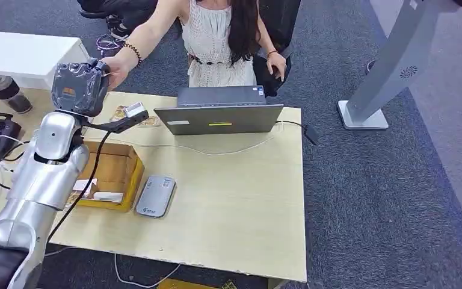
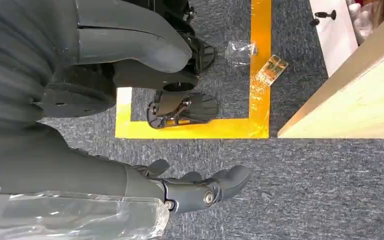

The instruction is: Pass the card to the sensor for recognition and then transmit it.

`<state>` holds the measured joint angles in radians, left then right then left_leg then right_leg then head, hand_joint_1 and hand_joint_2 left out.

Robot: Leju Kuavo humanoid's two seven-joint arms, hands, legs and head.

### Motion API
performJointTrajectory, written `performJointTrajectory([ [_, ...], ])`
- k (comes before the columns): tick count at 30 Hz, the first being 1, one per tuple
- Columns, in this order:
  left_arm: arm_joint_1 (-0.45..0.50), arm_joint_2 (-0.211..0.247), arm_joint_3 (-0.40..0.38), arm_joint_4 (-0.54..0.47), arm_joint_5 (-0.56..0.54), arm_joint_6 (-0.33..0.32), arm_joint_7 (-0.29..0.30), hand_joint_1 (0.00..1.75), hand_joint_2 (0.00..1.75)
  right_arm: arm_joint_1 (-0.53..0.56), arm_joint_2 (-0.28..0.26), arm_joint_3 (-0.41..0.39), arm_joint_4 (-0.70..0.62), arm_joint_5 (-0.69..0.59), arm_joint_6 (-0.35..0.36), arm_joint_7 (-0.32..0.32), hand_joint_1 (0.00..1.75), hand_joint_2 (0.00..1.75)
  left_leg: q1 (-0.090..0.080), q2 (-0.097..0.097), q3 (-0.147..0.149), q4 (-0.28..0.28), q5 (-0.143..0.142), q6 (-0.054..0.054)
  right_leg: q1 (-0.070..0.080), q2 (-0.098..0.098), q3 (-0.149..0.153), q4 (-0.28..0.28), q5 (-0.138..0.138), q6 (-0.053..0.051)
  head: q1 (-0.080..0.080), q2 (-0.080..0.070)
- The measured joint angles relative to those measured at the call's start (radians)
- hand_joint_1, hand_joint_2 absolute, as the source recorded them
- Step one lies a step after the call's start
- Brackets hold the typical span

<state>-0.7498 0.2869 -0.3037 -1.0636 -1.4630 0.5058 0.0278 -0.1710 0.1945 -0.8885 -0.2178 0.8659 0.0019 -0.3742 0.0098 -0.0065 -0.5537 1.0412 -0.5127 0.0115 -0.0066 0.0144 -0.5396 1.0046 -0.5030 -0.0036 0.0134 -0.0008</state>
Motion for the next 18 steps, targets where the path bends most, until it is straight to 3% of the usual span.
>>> performJointTrajectory([
  [18, -0.070, -0.002, 0.000, 0.057, -0.033, -0.019, 0.018, 1.75, 1.75, -0.001, 0.005, 0.015, 0.000, -0.005, 0.001, 0.003, 0.00, 1.75, 0.000, 0.001, 0.000, 0.000, 0.000, 0.000, 0.000, 0.001, -0.001, 0.000, 0.000, 0.000, 0.000, 0.000],
])
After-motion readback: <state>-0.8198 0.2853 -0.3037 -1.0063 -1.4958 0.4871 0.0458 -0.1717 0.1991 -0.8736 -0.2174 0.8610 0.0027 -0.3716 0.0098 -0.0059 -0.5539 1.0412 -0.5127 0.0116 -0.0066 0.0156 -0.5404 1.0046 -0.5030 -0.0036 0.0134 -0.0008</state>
